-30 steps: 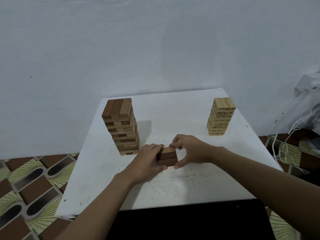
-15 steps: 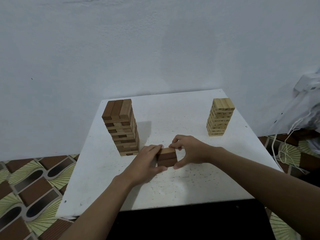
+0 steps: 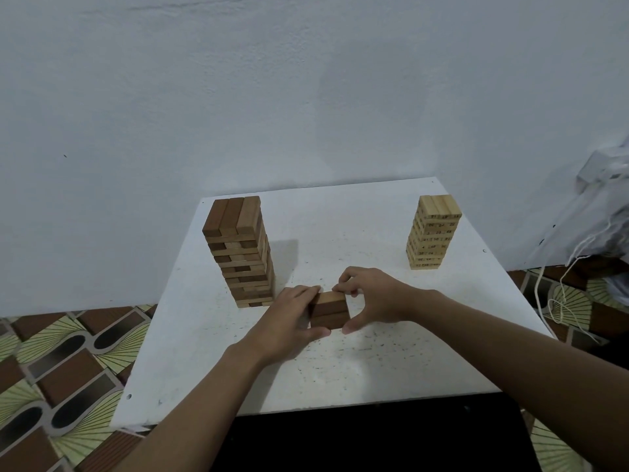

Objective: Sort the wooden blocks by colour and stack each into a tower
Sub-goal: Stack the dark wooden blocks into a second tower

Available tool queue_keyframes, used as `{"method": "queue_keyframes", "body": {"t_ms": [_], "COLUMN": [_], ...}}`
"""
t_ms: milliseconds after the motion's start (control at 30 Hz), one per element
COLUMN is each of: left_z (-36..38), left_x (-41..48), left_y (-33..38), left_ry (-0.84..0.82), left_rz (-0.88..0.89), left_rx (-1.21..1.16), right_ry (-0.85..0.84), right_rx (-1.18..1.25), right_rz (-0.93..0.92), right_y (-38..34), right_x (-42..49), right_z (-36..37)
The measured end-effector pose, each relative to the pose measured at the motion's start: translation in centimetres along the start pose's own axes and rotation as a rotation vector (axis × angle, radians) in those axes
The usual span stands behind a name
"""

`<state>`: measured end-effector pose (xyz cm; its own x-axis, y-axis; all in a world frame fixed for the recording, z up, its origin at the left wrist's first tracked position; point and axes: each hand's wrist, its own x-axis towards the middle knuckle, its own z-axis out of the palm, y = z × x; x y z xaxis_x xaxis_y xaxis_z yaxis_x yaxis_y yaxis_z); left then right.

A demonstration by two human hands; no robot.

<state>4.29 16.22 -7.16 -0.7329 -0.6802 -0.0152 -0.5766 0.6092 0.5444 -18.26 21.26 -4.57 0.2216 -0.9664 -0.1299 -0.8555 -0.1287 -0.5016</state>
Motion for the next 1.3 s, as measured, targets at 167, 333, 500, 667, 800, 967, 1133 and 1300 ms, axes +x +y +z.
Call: {"method": "queue_keyframes", "body": {"t_ms": [167,333,500,667,800,967,1133,1300], "left_z": [-0.3,-0.6,-0.7,-1.6,-3.4,-6.7,-10.5,-16.6], "left_x": [0.1,-0.1,-0.5,-2.4,-4.6,-6.3,-8.6,-9.6], "left_y": [0.0,-0.5,-0.1,1.4,2.9,4.6,5.8,6.1], "left_ry": [-0.033,-0.039,-0.050,-0.026,0.050,0.148,0.256,0.270], "left_rz": [0.007,-0.010,0.008,0.041,0.079,0.125,0.161,0.210], "left_rx": [0.005,-0.029,-0.029,-0.059,-0.055,-0.004,0.053,0.053], "right_ry": [-0.018,-0.014,-0.020,0.042,0.085,0.162,0.250,0.396], "right_rx": [-0.019,-0.017,0.000,0.079,0.105,0.089,0.093,0.084], "right_rz": [-0.009,-0.021,-0.031,-0.065,-0.141,-0.230,-0.321,-0.394], "right_y": [-0.2,-0.4,-0.5,-1.4,-3.3,-6.5,-9.9,-13.4], "right_x": [0.0,-0.2,-0.6,-1.7,-2.7,-3.4,-4.0,-3.3], "right_z": [0.0,0.1,0.3,-0.3,-2.0,-4.7,-6.8,-8.8]}}
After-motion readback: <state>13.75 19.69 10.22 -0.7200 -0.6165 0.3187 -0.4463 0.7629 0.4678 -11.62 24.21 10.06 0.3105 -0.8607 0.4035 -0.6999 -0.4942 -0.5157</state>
